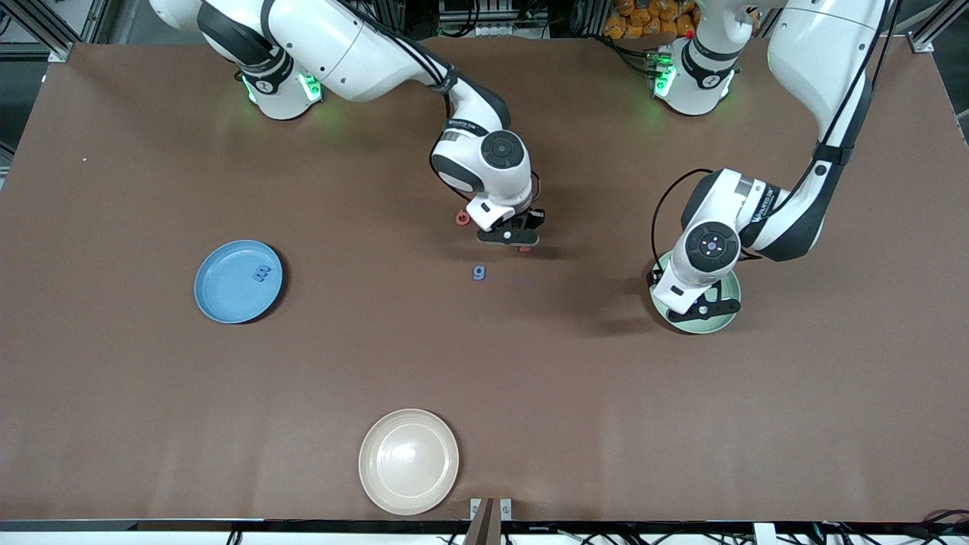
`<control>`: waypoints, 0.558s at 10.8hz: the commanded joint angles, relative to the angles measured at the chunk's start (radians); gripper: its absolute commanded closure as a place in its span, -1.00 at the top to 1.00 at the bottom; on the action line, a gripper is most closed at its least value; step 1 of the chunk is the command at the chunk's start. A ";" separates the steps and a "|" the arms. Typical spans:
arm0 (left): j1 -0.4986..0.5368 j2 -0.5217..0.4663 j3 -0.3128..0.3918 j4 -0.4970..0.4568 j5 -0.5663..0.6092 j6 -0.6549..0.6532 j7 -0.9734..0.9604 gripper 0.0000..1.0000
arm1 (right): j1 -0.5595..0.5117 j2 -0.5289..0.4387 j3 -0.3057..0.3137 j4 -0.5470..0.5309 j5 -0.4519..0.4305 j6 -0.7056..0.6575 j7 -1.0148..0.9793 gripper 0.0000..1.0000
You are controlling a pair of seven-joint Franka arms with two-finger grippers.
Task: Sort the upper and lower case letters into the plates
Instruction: 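Carry the yellow u to the blue plate with the right gripper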
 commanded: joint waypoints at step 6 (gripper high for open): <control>0.027 -0.027 0.000 0.080 -0.050 0.005 -0.011 1.00 | -0.018 -0.041 0.001 0.026 0.016 -0.050 -0.023 -0.97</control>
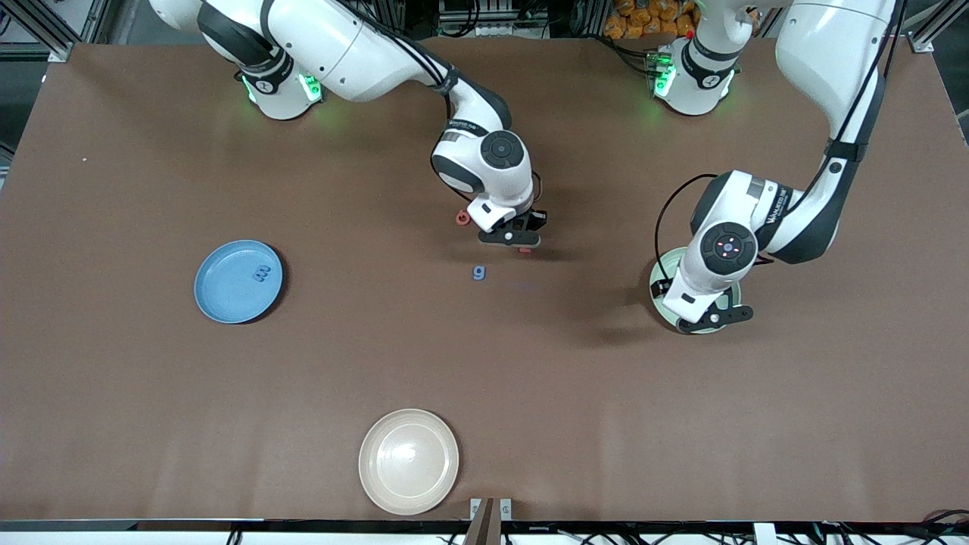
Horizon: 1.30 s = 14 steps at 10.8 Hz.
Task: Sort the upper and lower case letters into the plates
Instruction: 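Carry the yellow u to the blue plate with the right gripper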
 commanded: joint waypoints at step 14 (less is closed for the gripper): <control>-0.153 0.145 -0.001 0.209 -0.067 0.110 -0.355 1.00 | -0.540 -0.479 -0.241 -0.192 0.278 -0.732 -1.094 -1.00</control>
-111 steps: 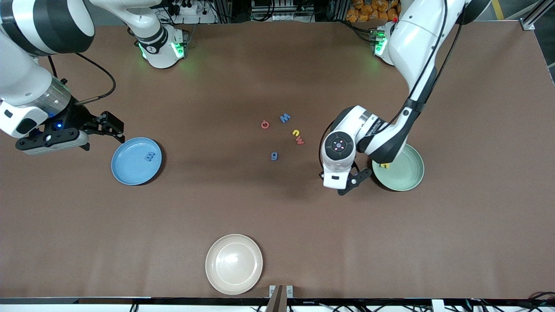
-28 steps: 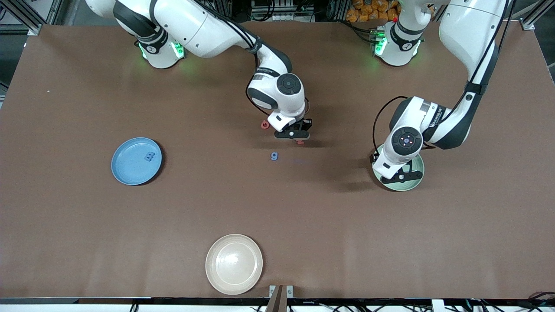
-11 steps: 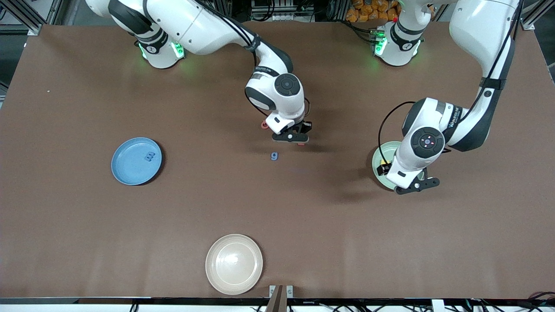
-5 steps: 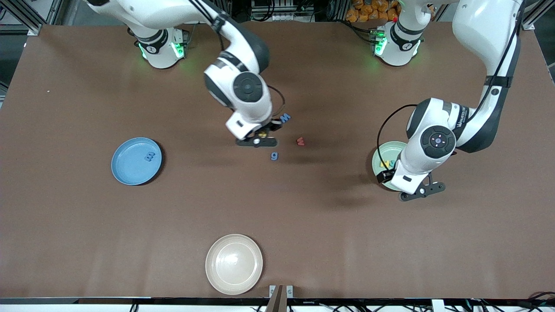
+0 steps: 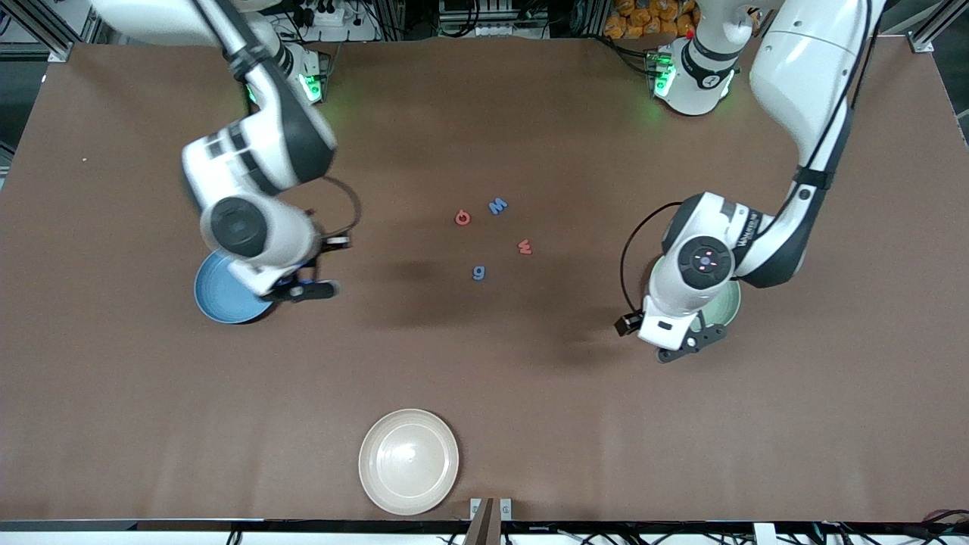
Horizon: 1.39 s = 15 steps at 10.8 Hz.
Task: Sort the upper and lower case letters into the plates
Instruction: 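Carry the yellow u to the blue plate with the right gripper, then release the u while the left gripper reaches toward the blue W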
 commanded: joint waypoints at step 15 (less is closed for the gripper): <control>-0.334 -0.028 -0.119 -0.106 -0.084 0.179 -0.739 1.00 | -0.102 -0.197 -0.226 -0.257 0.024 0.241 -0.541 1.00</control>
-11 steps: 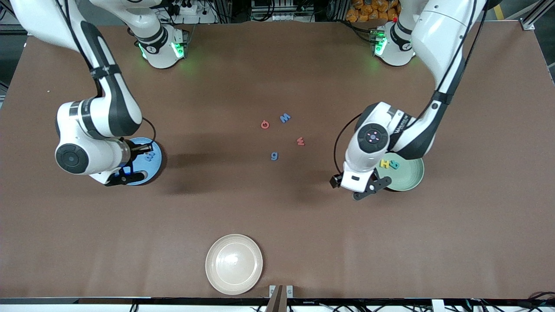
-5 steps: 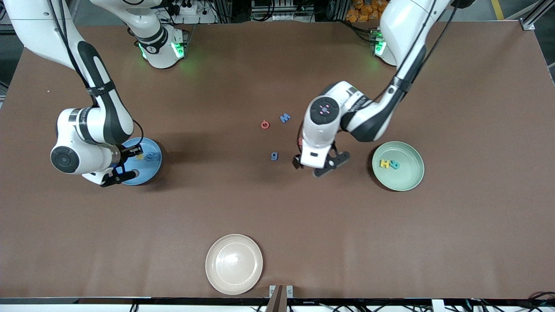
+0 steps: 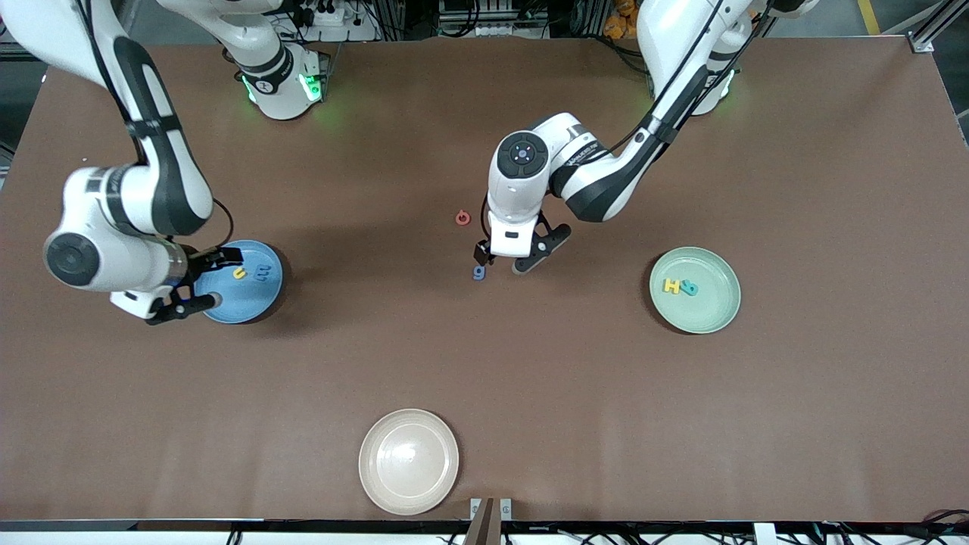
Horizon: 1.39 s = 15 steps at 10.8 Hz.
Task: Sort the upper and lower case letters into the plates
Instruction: 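Release the u while the left gripper reaches toward the blue W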
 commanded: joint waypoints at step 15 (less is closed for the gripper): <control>-0.171 0.019 0.010 -0.329 0.057 0.253 -0.359 1.00 | 0.000 -0.306 -0.001 0.226 0.023 -0.141 0.168 1.00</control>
